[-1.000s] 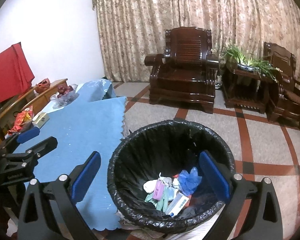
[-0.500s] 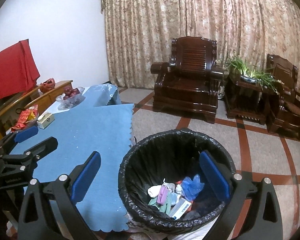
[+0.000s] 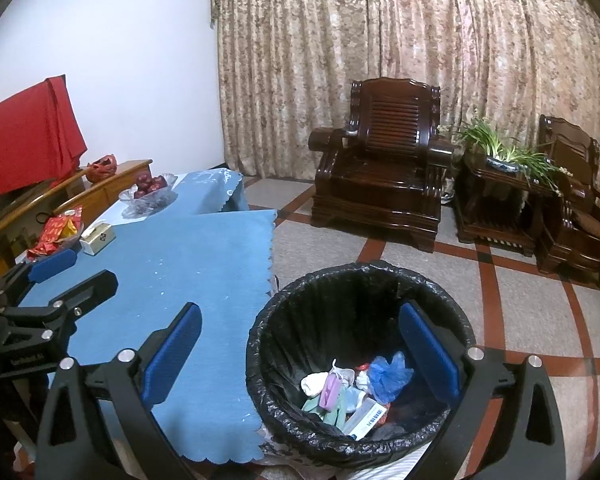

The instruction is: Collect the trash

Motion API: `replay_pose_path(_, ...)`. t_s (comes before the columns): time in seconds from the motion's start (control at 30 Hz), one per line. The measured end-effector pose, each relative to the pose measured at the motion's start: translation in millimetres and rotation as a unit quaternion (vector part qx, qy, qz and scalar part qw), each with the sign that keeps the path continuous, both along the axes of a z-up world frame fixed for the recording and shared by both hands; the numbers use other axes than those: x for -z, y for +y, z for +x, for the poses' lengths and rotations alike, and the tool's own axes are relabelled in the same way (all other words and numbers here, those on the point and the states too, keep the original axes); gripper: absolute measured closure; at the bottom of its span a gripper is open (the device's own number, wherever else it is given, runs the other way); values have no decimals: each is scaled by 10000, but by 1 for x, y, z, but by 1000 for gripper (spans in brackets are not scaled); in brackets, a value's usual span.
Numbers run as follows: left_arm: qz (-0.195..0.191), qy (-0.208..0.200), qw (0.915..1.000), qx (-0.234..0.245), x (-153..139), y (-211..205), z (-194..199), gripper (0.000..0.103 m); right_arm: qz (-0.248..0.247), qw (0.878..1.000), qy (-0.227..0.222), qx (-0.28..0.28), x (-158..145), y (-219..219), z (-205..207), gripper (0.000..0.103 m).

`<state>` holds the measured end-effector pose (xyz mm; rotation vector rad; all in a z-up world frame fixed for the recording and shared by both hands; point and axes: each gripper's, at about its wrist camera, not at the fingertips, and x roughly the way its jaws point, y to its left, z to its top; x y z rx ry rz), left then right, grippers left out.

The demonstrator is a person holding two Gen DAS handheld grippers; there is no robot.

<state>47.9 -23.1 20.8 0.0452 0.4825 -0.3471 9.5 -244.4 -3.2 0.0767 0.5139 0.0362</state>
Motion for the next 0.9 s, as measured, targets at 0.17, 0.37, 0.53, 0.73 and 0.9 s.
replay_pose_path(0.17,23,5,10000,-19,1,0,0,6,-2,10000,2,4,0,0,0,6)
replay_pose_path(0.37,22,10,10000,-17,1,-1,0,6,5,10000,6,3,1,0,0,6)
replay_pose_path(0.53,28,19,10000,-18,2,0,0,6,6,10000,5,2,0,0,0,6)
replay_pose_path(0.73,24,23,10000,-15,1,0,0,6,8,10000,5,-1,0,-1,0,6)
replay_pose_path(0.9,27,20,10000,-20,0,-1,0,6,8,10000,5,-1,0,-1,0,6)
